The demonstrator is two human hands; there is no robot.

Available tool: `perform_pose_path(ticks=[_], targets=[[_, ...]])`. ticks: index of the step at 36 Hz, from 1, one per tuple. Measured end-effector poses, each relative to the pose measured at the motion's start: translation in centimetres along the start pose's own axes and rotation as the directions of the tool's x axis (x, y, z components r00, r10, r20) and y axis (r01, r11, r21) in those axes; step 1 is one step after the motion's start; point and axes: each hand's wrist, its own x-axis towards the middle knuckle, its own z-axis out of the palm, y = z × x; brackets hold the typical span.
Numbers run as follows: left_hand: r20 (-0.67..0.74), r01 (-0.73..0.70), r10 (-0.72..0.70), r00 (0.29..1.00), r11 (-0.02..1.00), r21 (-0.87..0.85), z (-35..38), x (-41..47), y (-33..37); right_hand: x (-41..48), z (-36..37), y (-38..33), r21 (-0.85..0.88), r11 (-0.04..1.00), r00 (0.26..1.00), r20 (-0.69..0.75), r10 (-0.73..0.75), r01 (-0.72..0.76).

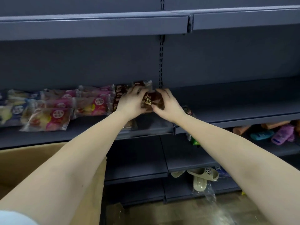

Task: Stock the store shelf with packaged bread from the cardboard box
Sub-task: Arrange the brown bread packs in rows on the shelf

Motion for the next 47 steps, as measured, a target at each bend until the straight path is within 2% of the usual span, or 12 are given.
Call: perform_pose_path(ticks=[5, 11, 28, 36, 42, 47], targets=[[-0.079, 0.085, -0.087, 0.993, 0.996, -0.029, -0.5, -0.9, -0.6, 1.1, 0.8, -1.4, 0.075, 0.994, 0.967, -0.237, 0.093, -0.078], [-0.107, 0.105, -0.106, 0.989, 0.994, -0.014, 0.0, -1.9, -0.3, 1.2, 1.3, -1.7, 0.119, 0.984, 0.934, -0.316, 0.166, -0.134], [-0.06, 0.157, -0.154, 0.986, 0.986, 0.053, 1.7, -3.1, 0.2, 0.2, 2.0, -1.7, 0.143, 0.958, 0.909, -0.309, 0.281, -0.247], [0.092, 0.199, -0.2, 0.975, 0.98, 0.027, 2.4, -3.5, -0.1, 0.0, 2.9, -1.5, 0.107, 0.92, 0.894, -0.218, 0.392, -0.378], [0.137, 0.201, -0.206, 0.969, 0.978, 0.045, 2.6, -4.0, -1.2, 0.0, 4.2, -1.3, 0.161, 0.857, 0.836, -0.192, 0.514, -0.489], [0.24, 0.324, -0.327, 0.914, 0.945, 0.055, 3.6, -4.3, -1.8, -0.2, 5.2, -1.5, 0.193, 0.908, 0.914, -0.092, 0.394, -0.372]])
